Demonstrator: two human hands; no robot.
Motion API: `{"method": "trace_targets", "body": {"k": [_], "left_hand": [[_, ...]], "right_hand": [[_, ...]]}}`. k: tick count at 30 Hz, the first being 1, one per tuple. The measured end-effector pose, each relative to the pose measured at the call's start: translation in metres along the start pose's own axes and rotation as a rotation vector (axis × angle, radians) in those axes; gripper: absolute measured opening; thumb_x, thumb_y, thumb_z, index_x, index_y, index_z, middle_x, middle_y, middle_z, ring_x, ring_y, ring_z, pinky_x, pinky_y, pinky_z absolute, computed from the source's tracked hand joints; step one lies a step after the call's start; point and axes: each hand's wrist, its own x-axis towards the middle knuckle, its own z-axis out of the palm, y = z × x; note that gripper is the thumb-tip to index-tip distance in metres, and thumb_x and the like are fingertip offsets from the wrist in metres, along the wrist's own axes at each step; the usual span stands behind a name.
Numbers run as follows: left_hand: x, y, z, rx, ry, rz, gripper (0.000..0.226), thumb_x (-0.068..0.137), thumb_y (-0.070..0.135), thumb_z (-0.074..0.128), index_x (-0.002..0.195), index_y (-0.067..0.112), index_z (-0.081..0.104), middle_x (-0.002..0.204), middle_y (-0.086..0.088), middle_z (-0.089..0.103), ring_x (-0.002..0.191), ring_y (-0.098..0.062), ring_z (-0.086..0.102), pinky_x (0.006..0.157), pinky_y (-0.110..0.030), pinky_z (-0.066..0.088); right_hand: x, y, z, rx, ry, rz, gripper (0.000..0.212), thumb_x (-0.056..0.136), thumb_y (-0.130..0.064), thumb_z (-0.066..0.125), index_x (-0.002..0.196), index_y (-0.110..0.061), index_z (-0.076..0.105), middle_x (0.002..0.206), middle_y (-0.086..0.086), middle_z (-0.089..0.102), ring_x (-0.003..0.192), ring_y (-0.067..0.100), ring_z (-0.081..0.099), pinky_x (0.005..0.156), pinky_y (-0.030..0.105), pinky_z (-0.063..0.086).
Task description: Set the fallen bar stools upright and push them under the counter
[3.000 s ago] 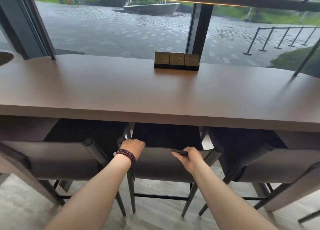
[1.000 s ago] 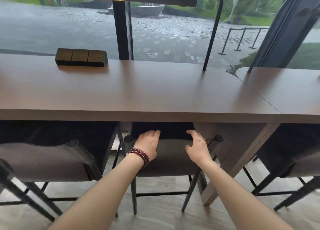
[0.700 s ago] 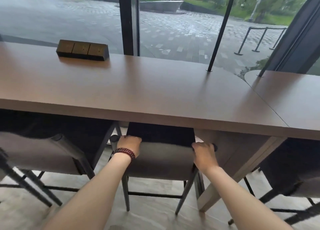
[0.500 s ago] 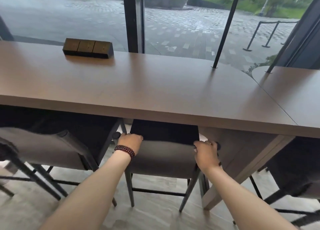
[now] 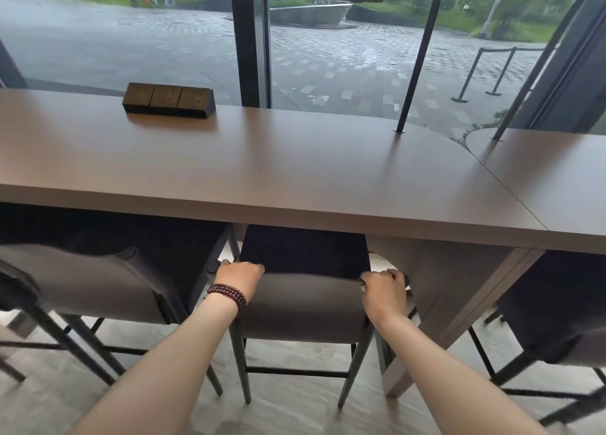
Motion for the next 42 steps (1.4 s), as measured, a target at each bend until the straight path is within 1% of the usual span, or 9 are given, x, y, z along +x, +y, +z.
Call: {"method": "trace_targets", "body": {"k": [5,9,15,21,25,29,32,35,42], "left_hand": [[0.004,-0.003,0.000,-0.040,0.008,-0.004,0.042,0.082,-0.008,0.040,0.113,0.018,0.052,0.108,-0.003,0.066,0.104,-0.024,0.061,0.107,-0.044,0.027],[0.004,-0.005,0.001,-0.062,0.021,0.003,0.040,0.084,-0.006,0.042,0.114,0.019,0.052,0.107,-0.003,0.067,0.102,-0.024,0.062,0.104,-0.043,0.029],[0.000,-0.009,0.002,-0.059,0.025,0.013,0.046,0.082,-0.005,0.043,0.120,0.019,0.050,0.112,-0.001,0.065,0.106,-0.023,0.061,0.103,-0.041,0.029],[-0.006,0.007,-0.003,-0.116,-0.026,-0.007,0.047,0.080,0.000,0.044,0.124,0.016,0.044,0.119,-0.004,0.059,0.116,-0.026,0.050,0.109,-0.054,0.021],[-0.010,0.028,-0.009,-0.262,0.043,0.120,0.053,0.078,0.004,0.049,0.129,0.016,0.041,0.126,-0.006,0.053,0.121,-0.025,0.045,0.112,-0.050,0.023],[-0.019,0.062,-0.014,-0.454,0.224,0.279,0.051,0.080,0.003,0.046,0.129,0.014,0.045,0.126,-0.005,0.055,0.116,-0.023,0.049,0.106,-0.038,0.032],[-0.027,0.094,-0.020,-0.558,0.286,0.387,0.047,0.081,0.002,0.045,0.127,0.012,0.048,0.123,-0.006,0.057,0.112,-0.023,0.052,0.100,-0.034,0.037],[-0.037,0.130,-0.028,-0.604,0.271,0.467,0.046,0.084,0.004,0.045,0.129,0.012,0.046,0.124,-0.007,0.057,0.110,-0.025,0.054,0.097,-0.036,0.041],[-0.063,0.240,-0.052,-0.612,0.268,0.614,0.046,0.085,0.003,0.044,0.131,0.011,0.045,0.129,-0.009,0.055,0.113,-0.028,0.054,0.096,-0.035,0.040]], "right_hand": [[0.002,-0.003,0.003,0.005,-0.042,0.058,0.025,0.079,0.003,0.045,0.078,-0.014,0.063,0.078,0.006,0.066,0.096,0.029,0.047,0.080,0.032,0.024],[0.004,-0.007,0.005,-0.010,-0.077,0.094,0.026,0.081,0.003,0.045,0.079,-0.016,0.063,0.076,0.006,0.063,0.102,0.031,0.045,0.085,0.032,0.026],[0.001,-0.011,0.003,-0.047,-0.067,0.074,0.027,0.082,0.004,0.045,0.079,-0.017,0.061,0.080,0.006,0.068,0.098,0.028,0.050,0.093,0.034,0.027],[-0.001,-0.021,-0.007,-0.089,-0.121,0.003,0.032,0.080,0.001,0.046,0.098,-0.018,0.064,0.087,0.005,0.069,0.097,0.027,0.056,0.099,0.034,0.028],[-0.013,-0.028,-0.007,0.023,-0.055,-0.039,0.037,0.089,-0.008,0.049,0.123,-0.018,0.058,0.112,0.004,0.067,0.114,0.024,0.055,0.104,0.037,0.023],[-0.033,-0.022,-0.016,0.191,0.039,-0.047,0.056,0.091,-0.008,0.048,0.145,-0.018,0.036,0.141,0.000,0.051,0.130,0.019,0.044,0.106,0.040,0.026],[-0.052,-0.004,-0.030,0.249,0.064,-0.084,0.064,0.091,-0.006,0.047,0.151,-0.018,0.024,0.141,0.003,0.051,0.126,0.023,0.048,0.106,0.042,0.032],[-0.074,0.023,-0.044,0.315,0.094,-0.008,0.060,0.092,-0.005,0.046,0.149,-0.018,0.029,0.131,0.006,0.058,0.117,0.026,0.054,0.104,0.041,0.036],[-0.128,0.125,-0.074,0.308,0.138,0.165,0.055,0.092,-0.007,0.045,0.145,-0.017,0.034,0.129,0.011,0.059,0.118,0.028,0.054,0.101,0.044,0.042]]}}
